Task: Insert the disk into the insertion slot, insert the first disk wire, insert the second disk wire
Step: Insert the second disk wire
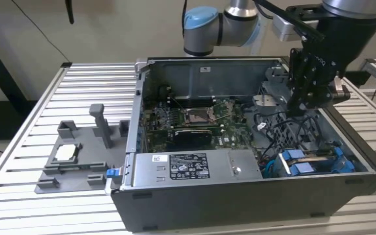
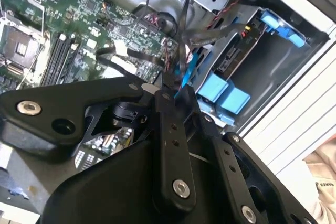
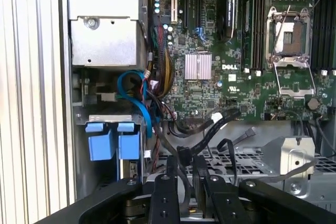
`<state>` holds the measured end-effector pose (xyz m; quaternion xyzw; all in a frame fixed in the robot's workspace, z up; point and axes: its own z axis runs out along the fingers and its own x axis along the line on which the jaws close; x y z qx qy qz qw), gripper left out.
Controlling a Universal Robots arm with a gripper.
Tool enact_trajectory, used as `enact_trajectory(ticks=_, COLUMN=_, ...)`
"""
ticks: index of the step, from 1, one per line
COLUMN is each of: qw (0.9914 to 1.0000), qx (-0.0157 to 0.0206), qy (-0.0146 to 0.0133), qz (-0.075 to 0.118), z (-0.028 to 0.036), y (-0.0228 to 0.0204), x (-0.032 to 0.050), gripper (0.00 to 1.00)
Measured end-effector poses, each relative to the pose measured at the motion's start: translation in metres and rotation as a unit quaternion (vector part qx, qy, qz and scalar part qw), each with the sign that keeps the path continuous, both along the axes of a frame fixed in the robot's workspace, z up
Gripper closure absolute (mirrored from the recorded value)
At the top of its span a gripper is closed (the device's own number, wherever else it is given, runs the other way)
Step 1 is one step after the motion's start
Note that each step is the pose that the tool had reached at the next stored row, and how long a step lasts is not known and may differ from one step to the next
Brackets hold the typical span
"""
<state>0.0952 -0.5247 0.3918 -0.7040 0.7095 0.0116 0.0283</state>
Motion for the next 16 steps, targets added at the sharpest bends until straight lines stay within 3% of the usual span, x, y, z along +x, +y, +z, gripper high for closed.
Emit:
enact_trajectory(ticks=5, qw=0.99997, qx=0.0000, qy=-0.0057, qz=0.005, z=0.0000, y=-0.0001, x=-0.0081, gripper=0.73)
enact_trajectory(ticks=12, qw=0.99940, qx=0.0001, qy=-0.0135, qz=0.032, z=0.0000, y=-0.0005, x=-0.0122, gripper=0.73)
enact_trajectory(ticks=14, qw=0.99927, qx=0.0000, qy=-0.0181, qz=0.034, z=-0.0003, y=-0.0015, x=-0.0152, gripper=0.73)
enact_trajectory(ticks=16, qw=0.99910, qx=-0.0003, qy=-0.0253, qz=0.034, z=-0.0009, y=-0.0030, x=-0.0178, gripper=0.73)
